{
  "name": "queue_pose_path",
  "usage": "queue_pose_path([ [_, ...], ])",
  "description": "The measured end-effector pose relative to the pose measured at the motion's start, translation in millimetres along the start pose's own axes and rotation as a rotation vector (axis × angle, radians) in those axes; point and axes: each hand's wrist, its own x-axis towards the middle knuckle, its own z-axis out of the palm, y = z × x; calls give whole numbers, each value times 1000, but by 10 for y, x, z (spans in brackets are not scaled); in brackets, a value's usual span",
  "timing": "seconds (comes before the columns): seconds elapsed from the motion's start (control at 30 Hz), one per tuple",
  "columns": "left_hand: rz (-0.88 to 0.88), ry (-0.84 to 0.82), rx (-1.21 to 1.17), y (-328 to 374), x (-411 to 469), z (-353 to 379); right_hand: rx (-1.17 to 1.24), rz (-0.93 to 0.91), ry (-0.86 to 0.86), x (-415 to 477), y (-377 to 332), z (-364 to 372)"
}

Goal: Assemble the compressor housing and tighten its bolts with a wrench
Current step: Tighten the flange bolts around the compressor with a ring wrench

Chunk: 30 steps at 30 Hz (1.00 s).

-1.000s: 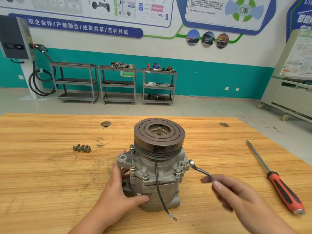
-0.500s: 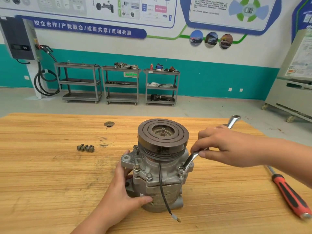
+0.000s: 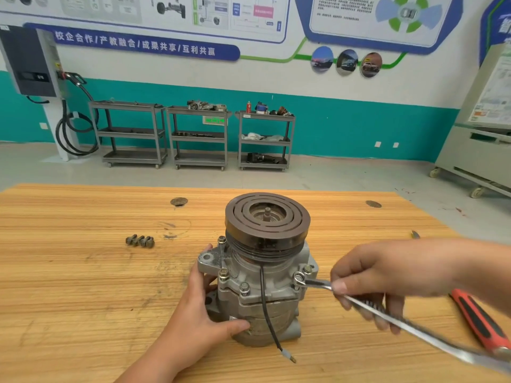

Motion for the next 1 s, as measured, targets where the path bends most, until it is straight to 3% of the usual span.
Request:
queue_pose_path([
  [0.07, -1, 2, -6, -3, 5, -2, 401, -43, -65, -19, 16, 244],
  [0.13, -1, 6, -14, -20, 7, -1, 737, -118, -14, 9, 9, 521],
  [0.33, 26, -10, -24, 12, -16, 27, 1471, -287, 163, 275, -231, 1137],
  [0.43, 4, -9, 14, 67, -25, 33, 1734, -422, 150, 360, -411, 1243],
  [0.53, -27, 3, -38, 35, -28, 29, 1806, -510, 155, 399, -485, 1318],
  [0.63, -56, 34, -95, 4, -27, 75, 1751, -533, 124, 411, -457, 1426],
  [0.73, -21, 39, -97, 25, -28, 78, 1497, -498, 109, 394, -224, 1453],
  [0.9, 40, -9, -37, -17, -17, 3, 569, -394, 317, 135, 292, 1005],
  [1.0, 43, -9, -27, -31, -15, 7, -130, -361, 511, -60, 393, 573],
])
